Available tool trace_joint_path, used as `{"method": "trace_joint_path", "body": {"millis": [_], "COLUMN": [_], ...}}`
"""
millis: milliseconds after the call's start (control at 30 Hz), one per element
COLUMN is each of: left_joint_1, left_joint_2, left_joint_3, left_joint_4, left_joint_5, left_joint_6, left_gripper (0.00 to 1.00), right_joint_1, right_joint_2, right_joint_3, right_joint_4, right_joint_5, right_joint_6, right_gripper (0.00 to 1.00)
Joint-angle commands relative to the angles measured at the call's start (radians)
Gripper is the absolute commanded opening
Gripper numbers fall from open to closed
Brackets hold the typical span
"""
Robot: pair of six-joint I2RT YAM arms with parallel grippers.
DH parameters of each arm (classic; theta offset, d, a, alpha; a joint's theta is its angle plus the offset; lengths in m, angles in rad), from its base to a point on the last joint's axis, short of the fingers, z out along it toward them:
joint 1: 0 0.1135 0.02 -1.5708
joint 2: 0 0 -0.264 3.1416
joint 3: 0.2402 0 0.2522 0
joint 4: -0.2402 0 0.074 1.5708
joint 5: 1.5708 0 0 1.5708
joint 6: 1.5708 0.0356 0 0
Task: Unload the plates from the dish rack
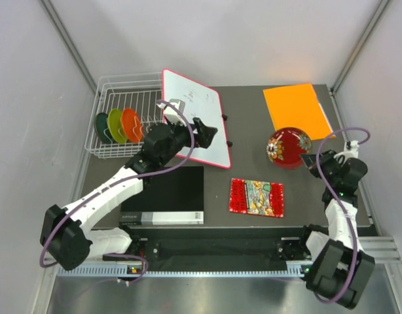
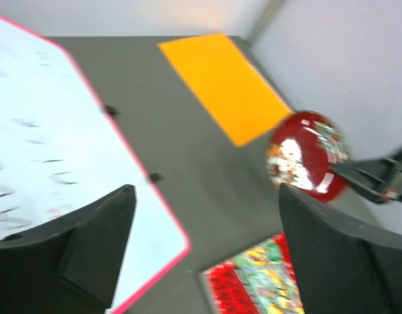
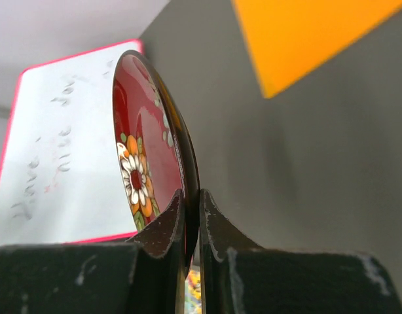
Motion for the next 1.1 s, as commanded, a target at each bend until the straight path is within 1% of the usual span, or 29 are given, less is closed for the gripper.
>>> {"method": "trace_joint_path", "body": {"millis": [0, 33, 67, 133, 167, 233, 300, 433, 500, 533, 567, 600, 633, 700, 733, 767, 900, 933, 967, 1067], "left_joint_1": [0.052, 0.073, 0.122, 0.179, 0.231, 0.270, 0.310, 0.382, 0.399, 0.411, 0.417, 0.419, 0.422, 0.425, 0.428, 0.428, 0.437, 0.442, 0.443, 0.449], "left_joint_2": [-0.079, -0.085, -0.094, -0.100, -0.103, -0.106, -0.106, -0.105, -0.100, -0.100, -0.094, -0.093, -0.090, -0.080, -0.079, -0.079, -0.077, -0.076, -0.076, -0.074], "left_joint_3": [0.009, 0.003, -0.005, -0.014, -0.025, -0.036, -0.044, -0.057, -0.067, -0.071, -0.079, -0.082, -0.085, -0.091, -0.094, -0.099, -0.110, -0.111, -0.111, -0.111], "left_joint_4": [-0.094, -0.100, -0.104, -0.109, -0.111, -0.106, -0.118, -0.115, -0.109, -0.105, -0.097, -0.088, -0.082, -0.069, -0.066, -0.062, -0.051, -0.045, -0.043, -0.046], "left_joint_5": [-0.214, -0.206, -0.170, -0.124, -0.105, -0.079, -0.085, -0.059, -0.047, -0.033, -0.027, -0.022, -0.022, -0.022, -0.022, -0.022, -0.039, -0.041, -0.041, -0.041], "left_joint_6": [0.117, 0.114, 0.108, 0.078, 0.067, 0.058, 0.061, 0.050, 0.035, 0.028, 0.022, 0.013, 0.010, -0.001, -0.002, -0.004, -0.013, -0.015, -0.016, -0.016], "left_gripper": [0.97, 0.97, 0.97, 0.97, 0.97, 0.97, 0.97, 0.97, 0.97, 0.97, 0.97, 0.97, 0.97, 0.97, 0.97, 0.97, 0.97, 0.97, 0.96, 0.97], "right_joint_1": [-0.159, -0.177, -0.208, -0.227, -0.234, -0.239, -0.243, -0.244, -0.244, -0.244, -0.242, -0.242, -0.242, -0.239, -0.233, -0.225, -0.142, -0.094, -0.069, 0.020], "right_joint_2": [0.045, 0.051, 0.055, 0.062, 0.064, 0.064, 0.064, 0.093, 0.136, 0.157, 0.188, 0.259, 0.295, 0.385, 0.407, 0.424, 0.493, 0.499, 0.507, 0.547], "right_joint_3": [0.044, 0.043, 0.046, 0.053, 0.058, 0.060, 0.055, 0.047, 0.040, 0.041, 0.038, 0.041, 0.052, 0.067, 0.069, 0.072, 0.157, 0.173, 0.190, 0.245], "right_joint_4": [-0.097, -0.115, -0.162, -0.204, -0.222, -0.278, -0.276, -0.233, -0.160, -0.081, -0.022, 0.030, 0.091, 0.154, 0.216, 0.231, 0.192, 0.181, 0.157, 0.159], "right_joint_5": [-0.106, -0.105, -0.090, -0.070, -0.041, -0.011, 0.013, -0.022, -0.045, -0.068, -0.135, -0.161, -0.178, -0.218, -0.224, -0.230, -0.197, -0.180, -0.139, -0.091], "right_joint_6": [-0.104, -0.119, -0.153, -0.190, -0.214, -0.227, -0.233, -0.206, -0.183, -0.154, -0.132, -0.103, -0.074, -0.045, -0.010, -0.005, -0.038, -0.055, -0.066, -0.064], "right_gripper": [0.00, 0.00, 0.00, 0.00, 0.00, 0.00, 0.00, 0.00, 0.00, 0.00, 0.00, 0.00, 0.00, 0.00, 0.00, 0.00, 0.00, 0.00, 0.00, 0.00]}}
